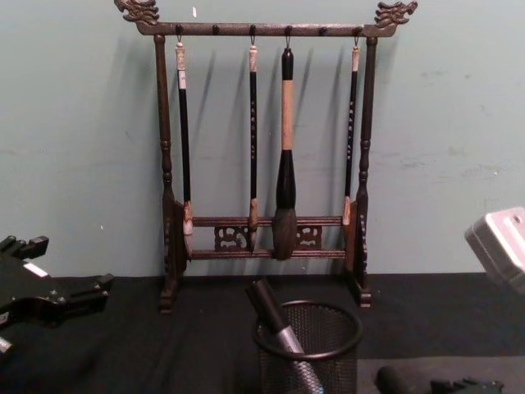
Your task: Pick up the water-based marker from the table and place it into the pen holder.
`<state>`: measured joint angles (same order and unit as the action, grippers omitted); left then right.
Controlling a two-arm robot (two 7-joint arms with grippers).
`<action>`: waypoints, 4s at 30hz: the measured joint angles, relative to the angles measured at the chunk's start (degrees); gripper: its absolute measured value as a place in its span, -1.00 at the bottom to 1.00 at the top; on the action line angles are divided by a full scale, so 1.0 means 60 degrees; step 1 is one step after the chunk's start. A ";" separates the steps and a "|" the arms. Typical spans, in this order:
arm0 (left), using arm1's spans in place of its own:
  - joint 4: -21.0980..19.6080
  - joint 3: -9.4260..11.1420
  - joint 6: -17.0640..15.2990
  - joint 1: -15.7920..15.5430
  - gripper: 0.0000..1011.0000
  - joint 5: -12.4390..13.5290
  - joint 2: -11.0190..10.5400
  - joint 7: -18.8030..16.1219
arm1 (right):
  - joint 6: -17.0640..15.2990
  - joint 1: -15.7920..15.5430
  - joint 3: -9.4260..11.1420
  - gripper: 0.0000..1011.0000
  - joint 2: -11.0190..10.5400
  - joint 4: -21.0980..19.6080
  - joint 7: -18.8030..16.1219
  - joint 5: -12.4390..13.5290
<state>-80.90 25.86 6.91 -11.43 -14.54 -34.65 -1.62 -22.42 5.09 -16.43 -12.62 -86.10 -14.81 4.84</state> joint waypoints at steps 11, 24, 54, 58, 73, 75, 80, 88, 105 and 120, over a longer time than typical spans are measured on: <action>0.0000 0.0000 0.0000 0.0000 1.00 0.0000 0.0000 0.0001 | -0.0010 -0.0008 0.0010 0.39 0.0006 -0.0009 0.0011 0.0003; 0.0000 0.0000 0.0000 0.0000 1.00 -0.0001 0.0000 0.0000 | -0.0017 -0.0012 0.0013 -0.41 0.0006 -0.0017 0.0022 0.0004; 0.0000 0.0000 0.0000 0.0001 1.00 0.0000 0.0000 0.0000 | 0.1070 -0.0216 0.0265 -0.55 -0.0008 -0.0170 -0.0291 0.0689; 0.0000 0.0000 0.0000 0.0001 1.00 0.0000 0.0000 0.0000 | 0.1625 -0.0295 0.0303 -0.55 -0.0057 -0.0228 -0.0313 0.0901; 0.0000 0.0000 0.0000 0.0000 1.00 0.0000 0.0000 0.0001 | 0.3775 -0.0439 0.0124 -0.55 -0.0185 -0.0106 0.0070 0.0464; 0.0000 -0.0001 0.0000 0.0000 0.99 0.0000 0.0000 0.0000 | 0.3985 -0.0446 0.0153 -0.55 -0.0161 -0.0065 0.0040 0.0473; 0.0000 0.0000 0.0000 0.0000 1.00 0.0000 0.0000 0.0001 | 0.4346 -0.0465 0.0235 -0.55 -0.0129 -0.0030 -0.0176 0.0716; 0.0000 0.0000 0.0000 0.0000 1.00 0.0000 0.0000 0.0000 | 0.4863 -0.0410 0.0278 -0.55 -0.0090 0.0008 -0.0492 0.1134; 0.0000 -0.0001 0.0000 0.0000 1.00 0.0000 0.0000 0.0000 | 0.4922 0.0318 -0.0033 -0.55 -0.0028 0.0428 -0.0983 0.1686; 0.0000 -0.0001 0.0000 0.0001 1.00 0.0000 0.0000 0.0000 | 0.5163 0.1216 -0.0578 -0.55 0.0209 0.1100 -0.1263 0.1830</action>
<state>-80.90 25.86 6.91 -11.43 -14.55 -34.65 -1.62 8.55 12.39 -19.89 -11.36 -79.50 -22.39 15.82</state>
